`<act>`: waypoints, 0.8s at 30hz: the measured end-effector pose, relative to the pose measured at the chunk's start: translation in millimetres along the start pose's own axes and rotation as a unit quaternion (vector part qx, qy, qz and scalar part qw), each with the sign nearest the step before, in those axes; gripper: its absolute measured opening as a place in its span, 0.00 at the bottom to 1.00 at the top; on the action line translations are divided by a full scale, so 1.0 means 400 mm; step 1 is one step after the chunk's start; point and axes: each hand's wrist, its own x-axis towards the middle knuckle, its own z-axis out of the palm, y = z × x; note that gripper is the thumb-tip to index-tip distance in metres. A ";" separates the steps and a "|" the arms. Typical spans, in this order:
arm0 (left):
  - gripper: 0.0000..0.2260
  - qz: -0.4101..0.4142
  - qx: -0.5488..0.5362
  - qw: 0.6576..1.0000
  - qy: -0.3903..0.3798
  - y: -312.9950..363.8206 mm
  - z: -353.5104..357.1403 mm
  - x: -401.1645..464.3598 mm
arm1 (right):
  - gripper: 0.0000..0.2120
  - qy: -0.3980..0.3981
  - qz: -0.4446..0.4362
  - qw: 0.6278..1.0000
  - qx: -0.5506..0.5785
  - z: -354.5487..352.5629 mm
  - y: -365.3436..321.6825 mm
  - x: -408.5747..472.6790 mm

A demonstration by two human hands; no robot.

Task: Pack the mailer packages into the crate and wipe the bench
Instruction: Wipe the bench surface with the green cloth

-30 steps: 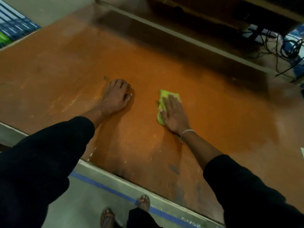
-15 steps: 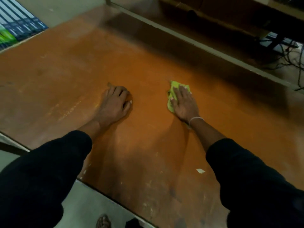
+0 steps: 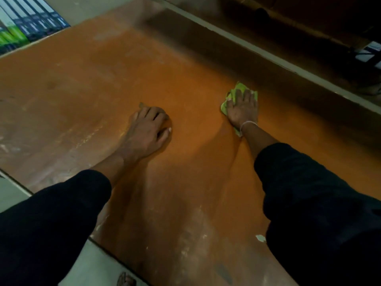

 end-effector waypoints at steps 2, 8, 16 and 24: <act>0.18 0.000 0.000 1.000 0.003 0.000 -0.001 0.000 | 0.31 -0.015 -0.105 0.994 -0.009 -0.003 -0.008 -0.024; 0.18 -0.002 -0.003 1.000 -0.009 0.014 -0.018 -0.003 | 0.33 0.019 -0.018 1.000 -0.002 -0.009 0.057 -0.090; 0.17 -0.007 -0.021 1.000 -0.021 0.027 -0.039 -0.014 | 0.30 0.017 -0.138 0.990 0.000 0.027 -0.004 -0.347; 0.16 -0.012 -0.056 0.998 -0.031 0.019 -0.064 -0.028 | 0.30 0.013 -0.196 0.980 -0.009 0.062 -0.110 -0.566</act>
